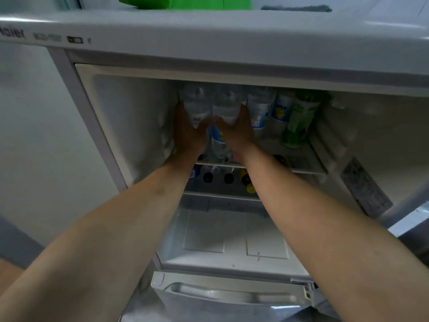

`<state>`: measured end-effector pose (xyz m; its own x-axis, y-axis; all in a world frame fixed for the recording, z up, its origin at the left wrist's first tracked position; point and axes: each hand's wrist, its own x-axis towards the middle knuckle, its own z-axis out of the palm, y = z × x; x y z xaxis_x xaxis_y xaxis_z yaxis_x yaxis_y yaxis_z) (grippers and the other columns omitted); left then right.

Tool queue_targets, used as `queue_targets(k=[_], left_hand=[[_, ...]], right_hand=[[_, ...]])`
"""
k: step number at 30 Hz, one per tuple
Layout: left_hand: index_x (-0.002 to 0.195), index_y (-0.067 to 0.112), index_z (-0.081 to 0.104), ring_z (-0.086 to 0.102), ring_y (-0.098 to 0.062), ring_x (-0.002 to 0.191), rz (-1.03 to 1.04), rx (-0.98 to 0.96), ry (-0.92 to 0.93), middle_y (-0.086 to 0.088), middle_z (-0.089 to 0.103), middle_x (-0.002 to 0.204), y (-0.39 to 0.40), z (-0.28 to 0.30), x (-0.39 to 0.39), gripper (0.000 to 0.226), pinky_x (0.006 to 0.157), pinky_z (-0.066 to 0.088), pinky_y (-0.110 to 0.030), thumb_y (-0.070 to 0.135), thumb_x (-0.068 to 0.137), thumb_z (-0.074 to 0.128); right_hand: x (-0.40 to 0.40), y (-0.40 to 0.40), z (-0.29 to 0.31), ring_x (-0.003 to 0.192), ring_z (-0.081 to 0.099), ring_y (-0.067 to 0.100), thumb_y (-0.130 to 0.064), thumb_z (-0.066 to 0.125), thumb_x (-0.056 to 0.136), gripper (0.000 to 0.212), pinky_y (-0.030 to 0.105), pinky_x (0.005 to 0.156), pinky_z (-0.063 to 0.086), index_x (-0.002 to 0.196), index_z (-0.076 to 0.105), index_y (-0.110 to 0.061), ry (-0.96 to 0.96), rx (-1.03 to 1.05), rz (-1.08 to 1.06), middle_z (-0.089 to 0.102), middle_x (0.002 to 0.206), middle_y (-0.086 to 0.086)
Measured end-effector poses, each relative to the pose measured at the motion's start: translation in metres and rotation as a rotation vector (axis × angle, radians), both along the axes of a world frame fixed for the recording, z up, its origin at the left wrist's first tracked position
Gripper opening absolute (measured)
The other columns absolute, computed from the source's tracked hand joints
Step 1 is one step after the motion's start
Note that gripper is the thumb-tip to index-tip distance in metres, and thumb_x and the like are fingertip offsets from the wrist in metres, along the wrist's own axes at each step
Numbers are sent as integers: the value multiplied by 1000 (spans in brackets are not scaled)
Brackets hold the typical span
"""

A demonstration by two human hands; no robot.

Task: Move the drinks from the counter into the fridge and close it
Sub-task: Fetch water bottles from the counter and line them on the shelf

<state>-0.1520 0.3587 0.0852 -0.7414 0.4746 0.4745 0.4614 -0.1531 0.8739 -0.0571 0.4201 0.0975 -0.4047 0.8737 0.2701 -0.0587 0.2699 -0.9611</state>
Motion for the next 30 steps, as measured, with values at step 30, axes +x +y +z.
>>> queue_targets(k=[30], left_hand=[[125,7,53,61,-33,109,-108,-265,-248,-17,63,116,-37,-33,9,28,100,50,-46,9,98,46]], right_hand=[[-25,2,-23,117,60,26,-28,71,90,51,35,93,53,128,46,-6,-362,12,-140,60,129,13]])
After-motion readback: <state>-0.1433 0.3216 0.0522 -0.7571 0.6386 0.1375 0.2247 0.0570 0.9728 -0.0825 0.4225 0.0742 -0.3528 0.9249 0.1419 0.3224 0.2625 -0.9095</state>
